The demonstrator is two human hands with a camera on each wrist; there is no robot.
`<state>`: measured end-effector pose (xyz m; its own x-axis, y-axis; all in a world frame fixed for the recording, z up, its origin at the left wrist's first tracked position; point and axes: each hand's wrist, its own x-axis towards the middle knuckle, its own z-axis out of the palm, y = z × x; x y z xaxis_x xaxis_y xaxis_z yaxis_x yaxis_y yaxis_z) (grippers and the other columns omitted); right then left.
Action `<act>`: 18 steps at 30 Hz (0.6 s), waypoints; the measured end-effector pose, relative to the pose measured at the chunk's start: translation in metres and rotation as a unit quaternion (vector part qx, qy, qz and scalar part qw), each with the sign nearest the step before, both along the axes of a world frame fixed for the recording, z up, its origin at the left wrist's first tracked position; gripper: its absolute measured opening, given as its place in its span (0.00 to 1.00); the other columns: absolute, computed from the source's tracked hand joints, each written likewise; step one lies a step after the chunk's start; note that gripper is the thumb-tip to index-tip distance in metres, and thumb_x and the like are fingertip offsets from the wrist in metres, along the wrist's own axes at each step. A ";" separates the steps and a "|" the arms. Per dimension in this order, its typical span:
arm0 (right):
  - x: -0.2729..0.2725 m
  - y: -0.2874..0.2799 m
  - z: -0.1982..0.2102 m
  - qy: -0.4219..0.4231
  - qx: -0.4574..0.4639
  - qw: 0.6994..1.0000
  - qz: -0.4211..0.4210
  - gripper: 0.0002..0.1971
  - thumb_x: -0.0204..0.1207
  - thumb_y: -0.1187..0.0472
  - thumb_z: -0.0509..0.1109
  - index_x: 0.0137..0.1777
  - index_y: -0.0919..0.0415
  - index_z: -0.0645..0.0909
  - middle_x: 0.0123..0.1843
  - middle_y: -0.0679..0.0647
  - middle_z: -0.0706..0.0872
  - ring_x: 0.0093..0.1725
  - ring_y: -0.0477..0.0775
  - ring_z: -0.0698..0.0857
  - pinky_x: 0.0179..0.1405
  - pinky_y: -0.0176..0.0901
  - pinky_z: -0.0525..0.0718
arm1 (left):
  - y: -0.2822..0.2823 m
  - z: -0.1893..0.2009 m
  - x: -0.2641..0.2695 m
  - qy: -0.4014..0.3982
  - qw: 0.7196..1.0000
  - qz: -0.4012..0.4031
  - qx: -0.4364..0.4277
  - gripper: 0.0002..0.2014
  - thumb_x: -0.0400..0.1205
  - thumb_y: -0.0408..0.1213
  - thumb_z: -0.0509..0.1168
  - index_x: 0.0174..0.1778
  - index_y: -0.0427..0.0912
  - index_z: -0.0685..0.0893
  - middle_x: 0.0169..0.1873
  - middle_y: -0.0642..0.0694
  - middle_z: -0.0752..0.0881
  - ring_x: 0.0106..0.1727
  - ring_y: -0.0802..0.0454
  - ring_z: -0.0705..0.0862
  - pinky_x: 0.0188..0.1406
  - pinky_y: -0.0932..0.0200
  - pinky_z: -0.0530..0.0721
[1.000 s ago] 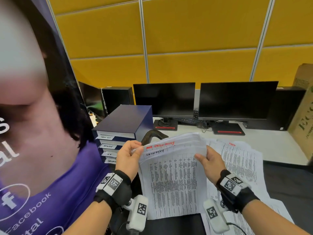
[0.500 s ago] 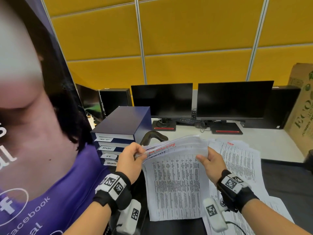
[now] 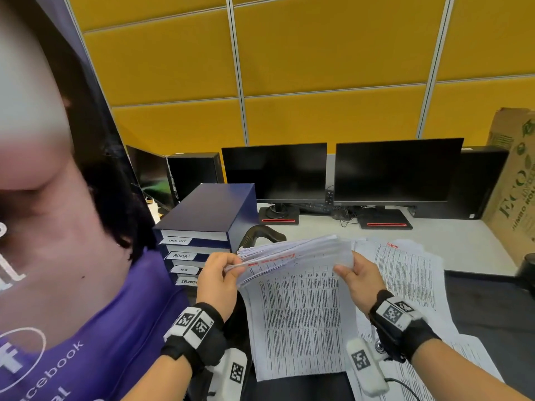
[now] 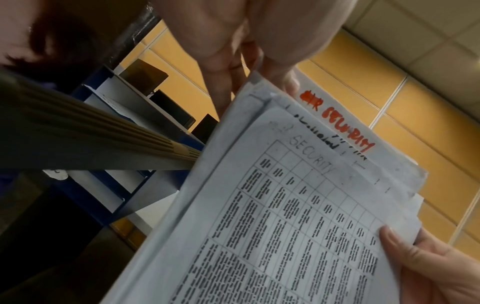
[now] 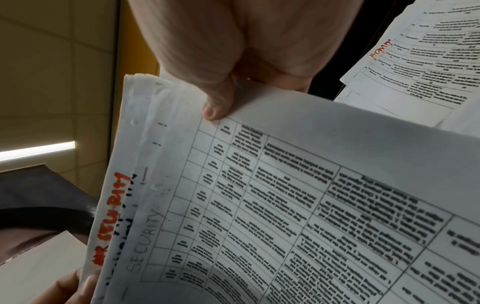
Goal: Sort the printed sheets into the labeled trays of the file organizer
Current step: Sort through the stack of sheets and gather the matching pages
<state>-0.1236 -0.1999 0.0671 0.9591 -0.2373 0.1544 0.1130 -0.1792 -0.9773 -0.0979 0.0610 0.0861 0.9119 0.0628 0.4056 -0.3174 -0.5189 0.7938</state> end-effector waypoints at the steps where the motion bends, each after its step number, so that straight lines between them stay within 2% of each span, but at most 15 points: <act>1: 0.000 -0.001 0.000 0.001 0.001 1.000 -0.003 0.15 0.80 0.72 0.63 0.57 0.50 0.79 0.48 0.43 0.86 0.50 0.39 0.84 0.45 0.28 0.79 | 0.001 -0.001 0.000 0.001 1.000 -0.001 0.007 0.12 0.79 0.29 0.68 0.35 0.51 0.80 0.40 0.54 0.82 0.42 0.62 0.80 0.40 0.71 0.74; 4: -0.001 -0.004 -0.001 0.011 0.006 1.000 -0.010 0.14 0.80 0.72 0.62 0.57 0.52 0.79 0.50 0.44 0.87 0.51 0.39 0.83 0.52 0.34 0.81 | 0.000 0.000 -0.002 0.045 0.997 -0.026 0.055 0.06 0.77 0.35 0.71 0.38 0.49 0.82 0.39 0.55 0.86 0.39 0.63 0.83 0.33 0.75 0.78; 6: -0.001 -0.006 -0.001 0.014 0.005 1.000 -0.014 0.14 0.80 0.71 0.62 0.59 0.54 0.79 0.50 0.46 0.87 0.51 0.40 0.84 0.50 0.33 0.81 | 0.000 0.003 -0.002 0.052 0.995 -0.038 0.076 0.04 0.77 0.36 0.71 0.40 0.48 0.83 0.36 0.55 0.87 0.35 0.64 0.83 0.29 0.76 0.78; 9: 0.000 -0.006 -0.001 0.014 0.000 1.000 -0.015 0.13 0.80 0.70 0.63 0.59 0.54 0.79 0.50 0.45 0.86 0.51 0.39 0.83 0.44 0.28 0.78 | -0.002 0.008 -0.001 0.058 0.997 -0.028 0.039 0.02 0.78 0.38 0.70 0.41 0.48 0.83 0.36 0.52 0.87 0.34 0.61 0.83 0.27 0.72 0.77; 12: 0.000 -0.005 0.000 0.015 -0.003 1.000 -0.014 0.12 0.80 0.70 0.63 0.58 0.54 0.79 0.49 0.43 0.86 0.50 0.38 0.83 0.46 0.29 0.79 | -0.007 0.008 -0.002 0.058 0.998 -0.008 0.011 0.02 0.79 0.36 0.67 0.42 0.47 0.81 0.35 0.52 0.85 0.34 0.60 0.82 0.24 0.73 0.75; 13: 0.000 -0.005 0.000 0.015 -0.003 1.000 -0.018 0.12 0.80 0.70 0.63 0.58 0.54 0.79 0.50 0.44 0.87 0.51 0.38 0.84 0.48 0.31 0.80 | -0.008 0.007 -0.001 0.060 0.998 -0.001 -0.012 0.03 0.79 0.35 0.66 0.41 0.47 0.81 0.35 0.52 0.85 0.33 0.58 0.81 0.25 0.72 0.74; 15: 0.000 -0.005 -0.001 0.016 0.000 1.000 -0.026 0.13 0.80 0.70 0.63 0.57 0.52 0.79 0.50 0.44 0.87 0.52 0.40 0.84 0.53 0.37 0.81 | -0.009 0.002 0.003 0.081 0.993 0.011 -0.085 0.05 0.80 0.32 0.63 0.41 0.48 0.79 0.37 0.48 0.85 0.38 0.51 0.83 0.31 0.65 0.78; 18: 0.001 -0.007 -0.004 0.022 0.002 0.999 -0.033 0.13 0.80 0.70 0.63 0.57 0.52 0.79 0.51 0.45 0.87 0.53 0.45 0.85 0.57 0.43 0.81 | -0.008 -0.003 0.007 0.113 0.983 0.008 -0.144 0.05 0.82 0.32 0.60 0.49 0.45 0.78 0.46 0.44 0.86 0.48 0.48 0.85 0.41 0.59 0.82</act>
<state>-0.1225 -0.2064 0.0633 0.9470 -0.3016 0.1108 0.0572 -0.1811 -0.9818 -0.0906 0.0531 0.0828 0.9745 0.1608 0.1564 -0.1096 -0.2669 0.9575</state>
